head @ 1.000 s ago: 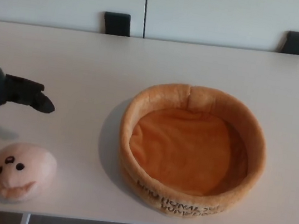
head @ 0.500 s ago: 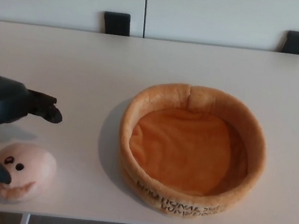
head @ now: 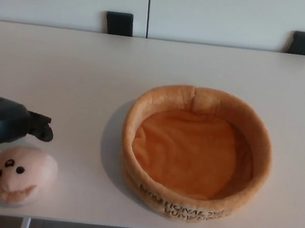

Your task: The robot walks towards a table in front, picks a dumpling toy with left hand and puts it in an orange round plate

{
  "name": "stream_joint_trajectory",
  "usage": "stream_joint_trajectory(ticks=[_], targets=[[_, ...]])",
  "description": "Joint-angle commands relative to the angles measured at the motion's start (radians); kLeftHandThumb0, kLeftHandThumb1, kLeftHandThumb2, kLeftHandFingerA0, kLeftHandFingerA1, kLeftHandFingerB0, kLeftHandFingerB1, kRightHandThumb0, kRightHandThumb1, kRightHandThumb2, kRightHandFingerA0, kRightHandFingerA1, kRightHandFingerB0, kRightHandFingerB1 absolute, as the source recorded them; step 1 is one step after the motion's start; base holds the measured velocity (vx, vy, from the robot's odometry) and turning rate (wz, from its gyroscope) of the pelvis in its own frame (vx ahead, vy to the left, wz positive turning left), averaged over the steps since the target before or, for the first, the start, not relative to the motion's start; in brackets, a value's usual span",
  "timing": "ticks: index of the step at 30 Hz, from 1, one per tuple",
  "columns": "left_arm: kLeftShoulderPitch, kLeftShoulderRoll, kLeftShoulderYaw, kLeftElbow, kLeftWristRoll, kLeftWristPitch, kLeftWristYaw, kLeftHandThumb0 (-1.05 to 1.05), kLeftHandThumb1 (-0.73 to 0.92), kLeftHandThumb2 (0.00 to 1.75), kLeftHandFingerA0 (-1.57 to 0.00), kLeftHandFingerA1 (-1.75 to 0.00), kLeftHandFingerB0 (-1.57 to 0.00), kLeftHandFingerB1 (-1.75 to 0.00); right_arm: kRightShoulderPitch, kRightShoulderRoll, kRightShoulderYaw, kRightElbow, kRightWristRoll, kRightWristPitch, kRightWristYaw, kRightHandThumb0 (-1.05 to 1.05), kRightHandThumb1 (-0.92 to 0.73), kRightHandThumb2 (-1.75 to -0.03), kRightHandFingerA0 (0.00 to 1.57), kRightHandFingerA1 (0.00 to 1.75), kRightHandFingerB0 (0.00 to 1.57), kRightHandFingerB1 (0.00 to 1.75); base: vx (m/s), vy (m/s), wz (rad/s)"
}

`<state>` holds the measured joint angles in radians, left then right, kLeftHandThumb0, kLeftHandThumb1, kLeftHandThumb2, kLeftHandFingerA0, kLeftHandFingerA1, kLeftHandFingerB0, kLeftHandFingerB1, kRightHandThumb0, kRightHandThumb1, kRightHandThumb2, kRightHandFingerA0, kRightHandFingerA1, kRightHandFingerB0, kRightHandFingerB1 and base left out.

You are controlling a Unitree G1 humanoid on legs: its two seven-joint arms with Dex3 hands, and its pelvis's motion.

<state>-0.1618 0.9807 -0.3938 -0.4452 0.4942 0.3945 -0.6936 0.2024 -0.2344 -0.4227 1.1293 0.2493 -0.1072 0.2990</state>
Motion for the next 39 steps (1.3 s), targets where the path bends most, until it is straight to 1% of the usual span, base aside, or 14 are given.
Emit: stream_joint_trajectory(ticks=[1, 10, 11, 17, 23, 29, 31, 32, 33, 35, 36, 37, 38, 39], targets=[[0.006, -0.003, -0.014, 0.004, 0.062, 0.034, -0.078, -0.25, 0.00, 0.71, -0.11, -0.50, -0.16, -0.53, -0.002, -0.014, -0.003, 0.002, 0.006, 0.006, -0.011, 0.09, -0.48, -0.88, 0.43, 0.63, 0.25, 0.52, 0.00, 0.000, 0.00], [0.029, -0.036, -0.020, 0.003, 0.107, 0.040, -0.086, -0.25, 0.00, 0.71, -0.10, -0.50, -0.15, -0.53, -0.005, -0.019, 0.007, 0.010, -0.001, -0.002, 0.003, 0.08, -0.48, -0.88, 0.43, 0.64, 0.25, 0.52, 0.00, 0.000, 0.00], [0.039, -0.044, -0.020, 0.002, 0.124, 0.034, -0.068, -0.64, 0.29, 0.59, -0.25, -0.33, -0.25, -0.40, -0.006, -0.018, 0.006, 0.007, 0.000, 0.003, -0.004, 0.09, -0.47, -0.87, 0.44, 0.64, 0.25, 0.52, 0.00, 0.000, 0.00], [0.085, -0.096, -0.008, -0.005, 0.181, 0.030, -0.006, -0.62, 0.29, 0.59, -0.27, -0.34, -0.26, -0.41, -0.010, -0.020, 0.002, 0.023, 0.003, -0.006, 0.003, 0.07, -0.46, -0.87, 0.44, 0.64, 0.27, 0.53, 0.00, 0.000, 0.00], [0.127, -0.149, 0.008, 0.006, 0.233, -0.012, 0.088, -0.60, 0.32, 0.63, -0.35, -0.38, -0.25, -0.44, -0.008, -0.018, 0.004, 0.013, 0.003, -0.006, 0.000, 0.08, -0.48, -0.88, 0.41, 0.62, 0.27, 0.53, 0.00, 0.000, 0.00], [0.161, -0.198, 0.044, 0.029, 0.235, -0.060, 0.173, -0.60, 0.28, 0.55, -0.43, -0.39, -0.32, -0.42, 0.004, -0.014, 0.008, -0.020, 0.002, 0.005, -0.006, 0.05, -0.45, -0.86, 0.47, 0.65, 0.28, 0.53, 0.00, 0.000, 0.00], [0.176, -0.210, 0.059, 0.047, 0.230, -0.095, 0.214, -0.47, 0.37, 0.52, -0.58, -0.41, -0.40, -0.40, 0.000, -0.016, 0.009, -0.008, -0.001, 0.002, -0.007, 0.05, -0.45, -0.86, 0.44, 0.64, 0.28, 0.53, 0.00, 0.000, 0.00], [0.179, -0.212, 0.063, 0.053, 0.228, -0.108, 0.226, -0.47, 0.37, 0.52, -0.58, -0.41, -0.40, -0.40, -0.001, -0.016, 0.008, -0.004, -0.001, 0.001, -0.007, 0.05, -0.45, -0.86, 0.44, 0.64, 0.28, 0.53, 0.00, 0.000, 0.00], [0.188, -0.214, 0.077, 0.068, 0.219, -0.152, 0.265, -0.46, 0.42, 0.66, -1.14, -0.65, -0.53, -0.47, -0.001, -0.016, 0.008, -0.007, 0.000, 0.000, -0.007, 0.06, -0.45, -0.86, 0.46, 0.65, 0.27, 0.53, 0.00, 0.000, 0.00], [0.194, -0.217, 0.089, 0.084, 0.211, -0.197, 0.304, -0.46, 0.42, 0.66, -1.14, -0.65, -0.53, -0.47, 0.001, -0.015, 0.008, -0.013, 0.001, 0.000, -0.006, 0.06, -0.45, -0.86, 0.46, 0.65, 0.27, 0.53, 0.00, 0.000, 0.00], [0.206, -0.225, 0.105, 0.107, 0.201, -0.245, 0.361, -0.33, 0.58, 0.58, -1.36, -0.60, -0.76, -0.43, 0.000, -0.015, 0.008, -0.015, 0.002, 0.004, -0.006, 0.05, -0.46, -0.87, 0.43, 0.63, 0.26, 0.52, 0.00, 0.000, 0.00], [0.209, -0.228, 0.110, 0.114, 0.200, -0.259, 0.376, -0.33, 0.58, 0.58, -1.36, -0.60, -0.76, -0.43, 0.000, -0.015, 0.008, -0.015, 0.002, 0.005, -0.006, 0.05, -0.46, -0.87, 0.43, 0.63, 0.26, 0.52, 0.00, 0.000, 0.00], [0.217, -0.242, 0.125, 0.141, 0.190, -0.296, 0.426, -0.30, 0.59, 0.59, -1.40, -0.61, -1.00, -0.48, -0.002, -0.015, 0.006, -0.012, 0.004, 0.006, -0.005, 0.04, -0.47, -0.87, 0.43, 0.63, 0.26, 0.52, 0.00, 0.000, 0.00], [0.223, -0.267, 0.149, 0.159, 0.154, -0.313, 0.449, -0.28, 0.52, 0.56, -1.37, -0.60, -1.18, -0.54, -0.005, -0.016, 0.005, -0.008, 0.004, 0.005, -0.006, 0.04, -0.46, -0.86, 0.42, 0.63, 0.27, 0.53, 0.00, 0.000, 0.00]])
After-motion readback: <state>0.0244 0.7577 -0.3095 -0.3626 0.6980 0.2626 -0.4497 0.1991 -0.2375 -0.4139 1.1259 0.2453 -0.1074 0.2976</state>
